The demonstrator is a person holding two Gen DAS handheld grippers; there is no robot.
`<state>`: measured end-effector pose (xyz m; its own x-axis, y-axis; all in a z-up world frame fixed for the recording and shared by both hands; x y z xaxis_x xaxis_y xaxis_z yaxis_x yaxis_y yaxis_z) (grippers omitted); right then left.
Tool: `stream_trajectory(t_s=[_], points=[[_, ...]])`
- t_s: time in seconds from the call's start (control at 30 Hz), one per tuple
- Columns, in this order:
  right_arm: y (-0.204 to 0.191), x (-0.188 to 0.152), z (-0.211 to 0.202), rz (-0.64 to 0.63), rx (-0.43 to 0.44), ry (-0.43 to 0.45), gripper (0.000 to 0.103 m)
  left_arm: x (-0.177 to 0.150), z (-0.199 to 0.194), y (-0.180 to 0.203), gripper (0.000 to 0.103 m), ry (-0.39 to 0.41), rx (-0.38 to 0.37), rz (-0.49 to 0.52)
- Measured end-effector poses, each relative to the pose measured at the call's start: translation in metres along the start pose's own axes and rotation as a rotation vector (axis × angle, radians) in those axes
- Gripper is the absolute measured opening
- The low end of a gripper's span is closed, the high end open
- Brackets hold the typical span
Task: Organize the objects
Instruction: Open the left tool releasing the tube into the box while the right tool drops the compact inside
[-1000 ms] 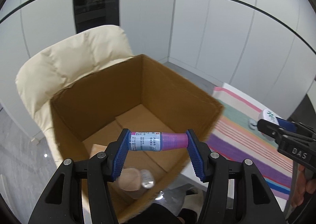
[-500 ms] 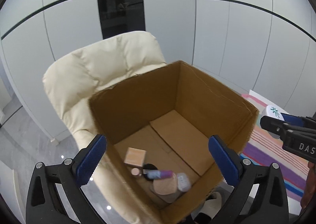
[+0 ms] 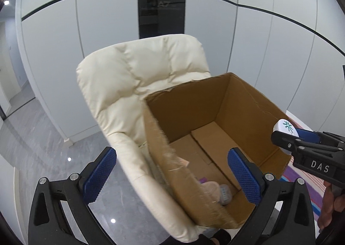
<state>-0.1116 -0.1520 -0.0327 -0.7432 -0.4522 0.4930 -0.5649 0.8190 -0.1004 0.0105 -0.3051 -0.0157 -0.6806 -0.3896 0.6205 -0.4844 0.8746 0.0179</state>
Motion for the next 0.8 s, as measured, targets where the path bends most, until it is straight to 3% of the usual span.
stream_trajectory(t_s=[0.33,0.4,0.53,0.8], points=[[-0.052,0.001,0.013,-0.13,0.07,-0.02,0.06,0.001,-0.002,-0.028,0.103,0.005,0.021,-0.065],[-0.054,0.0,0.014,-0.137,0.07,-0.014,0.064,0.002,-0.001,-0.03,0.103,0.003,0.022,-0.07],[-0.05,0.001,0.009,-0.116,0.07,0.016,0.083,0.002,0.002,-0.025,0.103,-0.004,0.024,-0.06],[-0.029,0.0,0.004,-0.08,0.027,0.027,0.092,0.007,0.004,-0.011,0.103,-0.001,0.01,-0.05]])
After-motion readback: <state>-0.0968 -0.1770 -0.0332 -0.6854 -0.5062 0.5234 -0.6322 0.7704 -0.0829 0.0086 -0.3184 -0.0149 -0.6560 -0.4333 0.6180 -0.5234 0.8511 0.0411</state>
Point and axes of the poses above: each gripper's, at about its wrist camera, not at the fingertips, and z roughly the way its jaws point, y to its right, x to its top, the point moved 2 cm from there along z, roughly the way its jaws point, and after that the axes turned 10 degrees about -y, right-handed, at the moved point
